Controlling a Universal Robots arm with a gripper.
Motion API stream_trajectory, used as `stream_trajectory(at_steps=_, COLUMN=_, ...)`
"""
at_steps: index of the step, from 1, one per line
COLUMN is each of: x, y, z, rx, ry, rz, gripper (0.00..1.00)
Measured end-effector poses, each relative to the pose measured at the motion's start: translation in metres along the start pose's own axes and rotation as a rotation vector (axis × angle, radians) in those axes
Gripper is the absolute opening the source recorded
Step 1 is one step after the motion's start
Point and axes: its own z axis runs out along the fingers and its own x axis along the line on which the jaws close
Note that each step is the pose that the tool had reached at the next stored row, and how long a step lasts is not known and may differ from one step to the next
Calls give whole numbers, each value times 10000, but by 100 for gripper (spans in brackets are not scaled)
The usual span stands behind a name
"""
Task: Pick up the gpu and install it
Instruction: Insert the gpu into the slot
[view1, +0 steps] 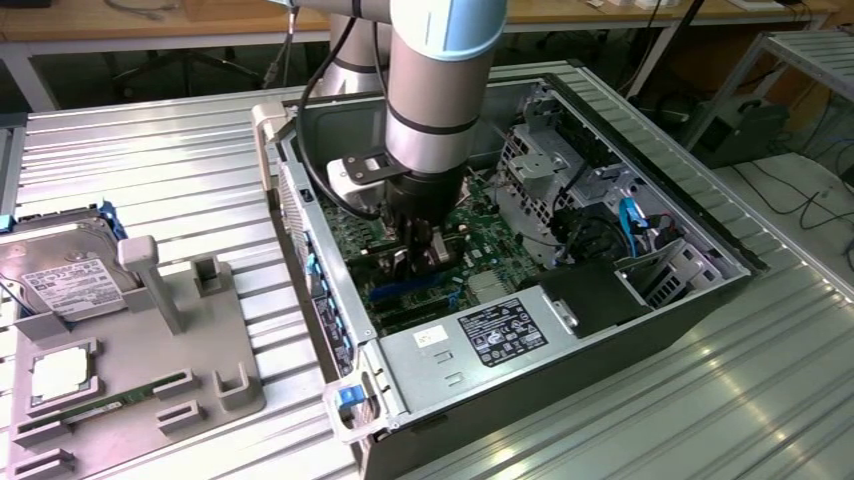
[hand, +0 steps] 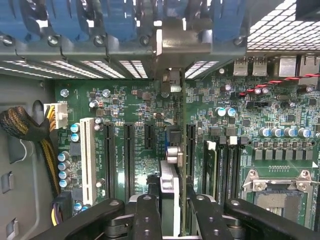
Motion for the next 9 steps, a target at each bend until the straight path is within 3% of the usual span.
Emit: stream_trajectory(at_steps=9, x=56, y=1, z=13, rx=0, ry=1, rz=1, gripper=28)
